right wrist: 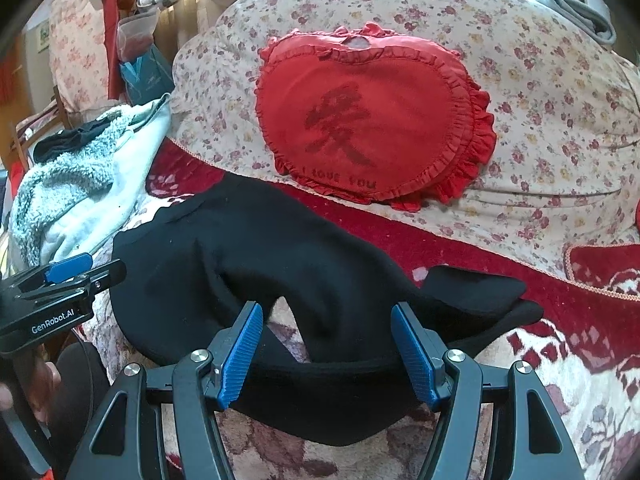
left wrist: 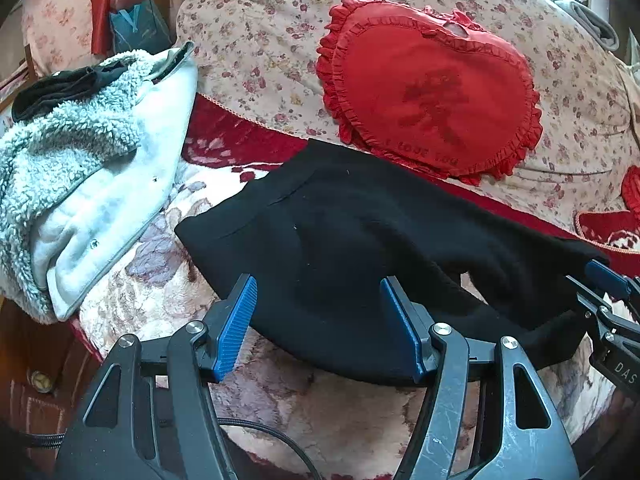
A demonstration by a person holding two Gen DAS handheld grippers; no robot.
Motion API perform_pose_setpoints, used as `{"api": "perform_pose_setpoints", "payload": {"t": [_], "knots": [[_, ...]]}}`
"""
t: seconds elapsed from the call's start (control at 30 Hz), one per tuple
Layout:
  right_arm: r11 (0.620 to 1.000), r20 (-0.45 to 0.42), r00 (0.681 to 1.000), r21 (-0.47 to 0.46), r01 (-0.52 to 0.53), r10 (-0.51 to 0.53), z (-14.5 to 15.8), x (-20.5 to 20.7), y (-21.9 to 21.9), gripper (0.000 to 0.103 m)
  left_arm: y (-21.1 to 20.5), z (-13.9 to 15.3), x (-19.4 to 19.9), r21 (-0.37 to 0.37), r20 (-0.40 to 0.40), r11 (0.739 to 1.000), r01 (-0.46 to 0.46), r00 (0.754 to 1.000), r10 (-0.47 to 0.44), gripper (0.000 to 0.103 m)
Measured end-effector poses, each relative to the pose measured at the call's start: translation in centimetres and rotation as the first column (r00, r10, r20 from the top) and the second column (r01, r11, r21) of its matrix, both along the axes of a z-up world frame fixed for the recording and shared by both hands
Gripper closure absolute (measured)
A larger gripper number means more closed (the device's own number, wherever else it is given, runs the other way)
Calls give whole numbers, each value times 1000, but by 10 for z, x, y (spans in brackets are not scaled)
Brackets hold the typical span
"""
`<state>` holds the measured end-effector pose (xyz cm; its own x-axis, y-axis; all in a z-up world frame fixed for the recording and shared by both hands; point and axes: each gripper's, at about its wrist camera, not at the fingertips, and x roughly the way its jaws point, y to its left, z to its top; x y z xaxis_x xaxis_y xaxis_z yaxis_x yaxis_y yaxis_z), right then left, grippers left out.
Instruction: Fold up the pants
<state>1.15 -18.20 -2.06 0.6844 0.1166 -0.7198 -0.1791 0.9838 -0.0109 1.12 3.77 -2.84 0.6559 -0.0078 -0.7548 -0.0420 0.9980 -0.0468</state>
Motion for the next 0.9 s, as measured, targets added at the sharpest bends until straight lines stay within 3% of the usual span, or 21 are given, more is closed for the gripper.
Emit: {"api": "perform_pose_setpoints", "payload": {"t": [0.67,0.9], "knots": [[1000,0,1000,-16,6,-6,6,-12,-7,38,2,2,-8,3,-3,1000,3,1000,-3,39],[999,-8,1000,-32,-4,4,2,-7,-1,38,21,-2,-2,-48,-38,999,-17,999,15,39]]}}
